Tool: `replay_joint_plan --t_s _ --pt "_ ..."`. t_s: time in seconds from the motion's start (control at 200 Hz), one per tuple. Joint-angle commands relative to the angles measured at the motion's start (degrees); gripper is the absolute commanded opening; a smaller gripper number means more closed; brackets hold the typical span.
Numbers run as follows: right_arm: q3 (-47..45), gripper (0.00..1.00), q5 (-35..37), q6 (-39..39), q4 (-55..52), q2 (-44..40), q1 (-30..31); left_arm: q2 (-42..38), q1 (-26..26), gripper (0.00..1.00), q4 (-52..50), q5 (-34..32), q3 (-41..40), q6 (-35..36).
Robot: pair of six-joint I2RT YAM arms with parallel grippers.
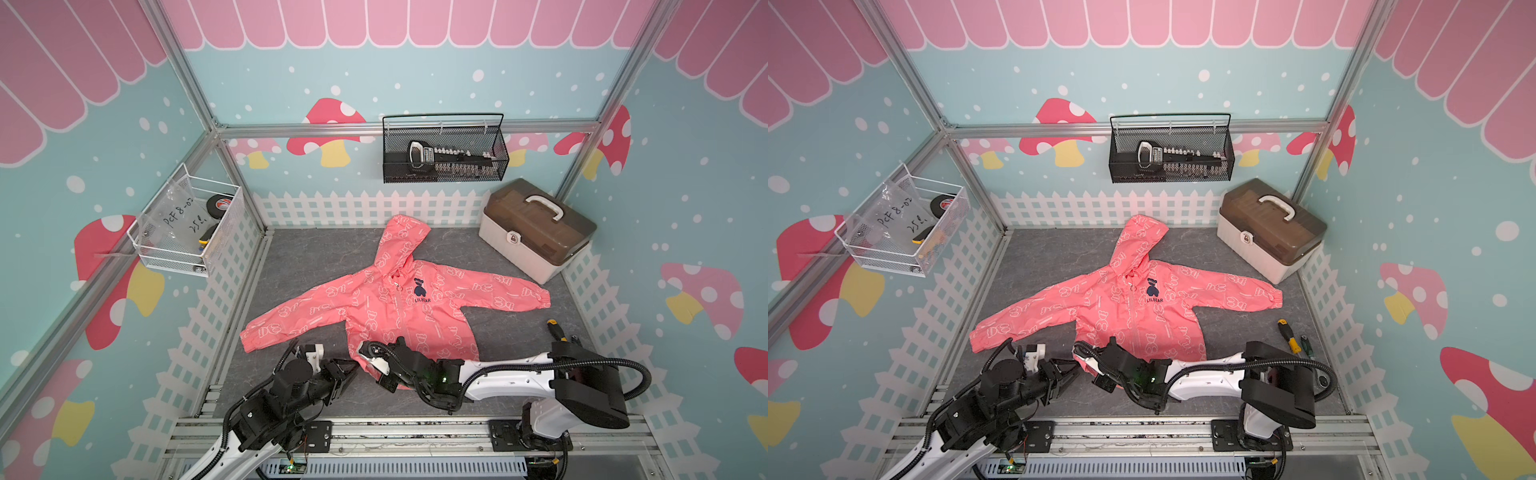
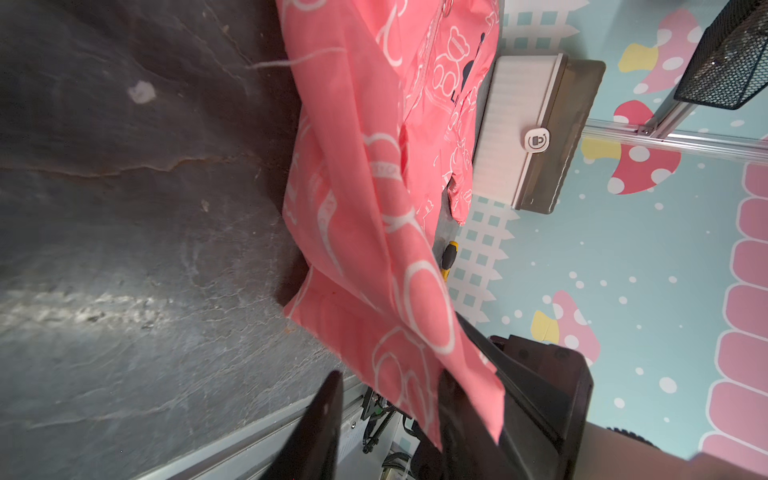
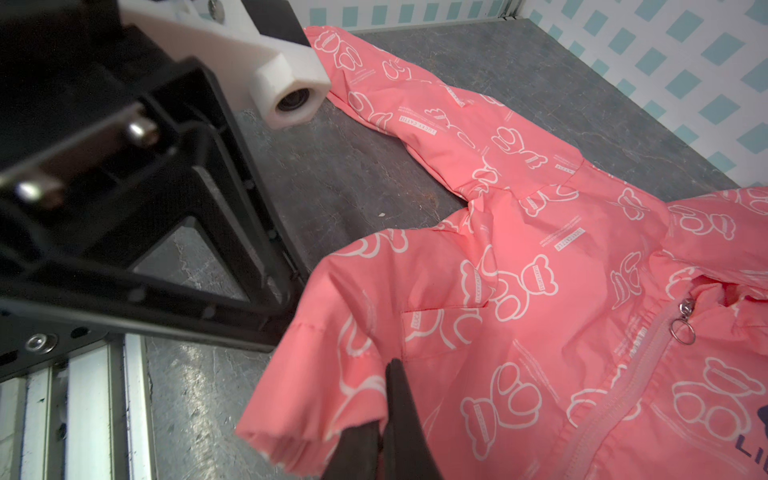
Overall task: Unzip the jacket
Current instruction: Flatten out the jacket at the center of the board.
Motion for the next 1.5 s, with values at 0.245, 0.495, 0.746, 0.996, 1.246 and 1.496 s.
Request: replay_joint_plan --t_s 0.245,0.495,0.746,0.996,1.246,1.496 --pt "-0.9 0.00 -2.3 0.8 4.1 1.8 -0.1 -1.0 0.1 0.49 -5.1 -3.0 2.3 -0.1" --pt "-3.3 0.04 -3.2 1.3 4.2 0.6 -0.1 -4.3 0.1 0.42 -10.5 -5.8 4.5 -0.2" --pt "-4.0 0.52 -8.2 4.3 -4.8 -7.2 -0.1 1.3 0.2 0.32 -21.4 -12.7 15.8 7.7" --pt "-4.5 0.63 4.7 11.9 -26.3 -24.8 -0.4 18.5 0.1 0.45 -25.9 -13.0 25.4 22.0" --pt "-14.2 0.77 7.2 40.9 -49.2 -47.0 -15.5 17.7 0.1 0.56 -25.7 -8.0 18.4 20.3" --pt "-21.6 0.78 -6.9 46.7 -56.3 -53.8 -32.9 13.4 0.1 0.58 -20.2 -3.5 7.3 15.5"
